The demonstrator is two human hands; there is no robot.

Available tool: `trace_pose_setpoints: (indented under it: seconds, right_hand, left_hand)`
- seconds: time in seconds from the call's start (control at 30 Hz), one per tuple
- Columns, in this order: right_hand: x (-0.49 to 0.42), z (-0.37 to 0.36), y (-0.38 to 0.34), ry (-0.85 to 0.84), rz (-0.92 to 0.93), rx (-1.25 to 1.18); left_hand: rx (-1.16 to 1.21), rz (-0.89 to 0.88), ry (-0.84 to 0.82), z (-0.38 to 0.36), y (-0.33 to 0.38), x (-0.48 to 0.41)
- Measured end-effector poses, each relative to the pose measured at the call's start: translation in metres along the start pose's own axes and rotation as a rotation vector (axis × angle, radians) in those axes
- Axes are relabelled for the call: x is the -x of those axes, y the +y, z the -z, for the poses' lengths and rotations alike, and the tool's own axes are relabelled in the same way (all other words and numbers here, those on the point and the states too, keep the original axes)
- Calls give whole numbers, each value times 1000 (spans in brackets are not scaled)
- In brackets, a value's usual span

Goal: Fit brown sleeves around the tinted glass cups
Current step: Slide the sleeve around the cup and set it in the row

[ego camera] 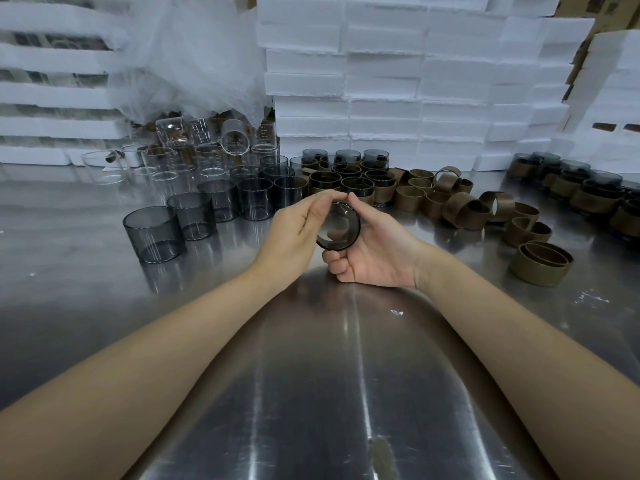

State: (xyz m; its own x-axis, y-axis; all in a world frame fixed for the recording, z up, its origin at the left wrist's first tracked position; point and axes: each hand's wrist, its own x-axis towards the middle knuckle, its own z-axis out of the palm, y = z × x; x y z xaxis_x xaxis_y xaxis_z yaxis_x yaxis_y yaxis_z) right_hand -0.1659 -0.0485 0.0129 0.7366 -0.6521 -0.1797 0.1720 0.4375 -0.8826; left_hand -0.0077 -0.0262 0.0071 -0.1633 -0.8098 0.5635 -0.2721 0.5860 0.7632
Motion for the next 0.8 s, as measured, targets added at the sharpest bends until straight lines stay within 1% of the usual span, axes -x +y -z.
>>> trace_pose_setpoints:
  seconds: [0.1, 0.17, 0.23, 0.4, 0.6, 0.7, 0.8]
  right_hand:
    - [2, -2, 0, -7, -19, -31]
    - [3, -3, 0, 36, -20, -81]
    - [3, -4, 1, 69, -23, -88]
    - [2, -12, 2, 48, -78, 9]
    - [2, -15, 2, 50, -80, 10]
    - [1, -16, 3, 32, -88, 21]
    - [-1, -16, 5, 18, -90, 40]
  left_hand:
    - [52, 92, -60, 0, -3, 2]
    - [44, 131, -117, -2, -6, 2]
    - [-5, 126, -133, -2, -9, 2]
    - [-22, 57, -102, 7, -10, 0]
    - [-7, 29, 4, 1, -8, 0]
    - [-36, 5, 45, 1, -6, -2]
    - [-31, 32, 148, 4, -8, -4]
